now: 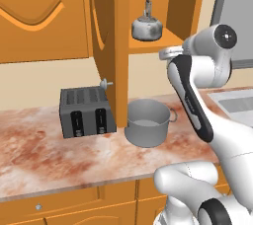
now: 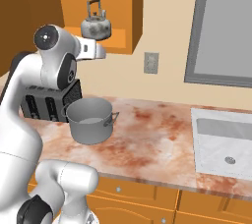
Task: Pick the kettle from the cabinet and place it on a stove burner. Then pick the pot from the counter and place it on another stove burner. Finally, turn both burners on.
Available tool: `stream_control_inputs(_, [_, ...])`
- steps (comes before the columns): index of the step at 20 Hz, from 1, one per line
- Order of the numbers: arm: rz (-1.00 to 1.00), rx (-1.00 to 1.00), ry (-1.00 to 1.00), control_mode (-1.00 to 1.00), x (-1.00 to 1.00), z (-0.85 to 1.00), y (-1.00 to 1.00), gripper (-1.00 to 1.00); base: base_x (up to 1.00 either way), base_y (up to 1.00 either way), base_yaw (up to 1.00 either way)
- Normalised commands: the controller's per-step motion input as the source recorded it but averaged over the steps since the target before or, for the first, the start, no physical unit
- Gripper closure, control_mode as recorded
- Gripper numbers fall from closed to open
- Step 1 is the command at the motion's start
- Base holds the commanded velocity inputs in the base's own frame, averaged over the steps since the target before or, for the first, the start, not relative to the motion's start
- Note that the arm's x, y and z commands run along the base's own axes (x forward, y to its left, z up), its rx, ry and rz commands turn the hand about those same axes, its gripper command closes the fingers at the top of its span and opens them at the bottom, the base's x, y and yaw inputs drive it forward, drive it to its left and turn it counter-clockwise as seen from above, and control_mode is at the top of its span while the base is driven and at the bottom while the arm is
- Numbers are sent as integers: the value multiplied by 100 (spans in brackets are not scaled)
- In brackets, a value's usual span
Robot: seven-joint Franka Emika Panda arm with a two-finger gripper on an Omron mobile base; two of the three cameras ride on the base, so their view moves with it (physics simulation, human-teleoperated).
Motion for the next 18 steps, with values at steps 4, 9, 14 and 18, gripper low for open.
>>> stream_control_inputs(4, [0,0,-1,-100,0,12,0,-100,0,0,0])
stream_control_inputs(9, [0,0,0,-100,0,14,0,-100,0,0,0])
stream_control_inputs(14, [0,0,0,-100,0,15,0,-100,0,0,0])
stream_control_inputs(18, [0,0,0,-100,7,16,0,-100,0,0,0])
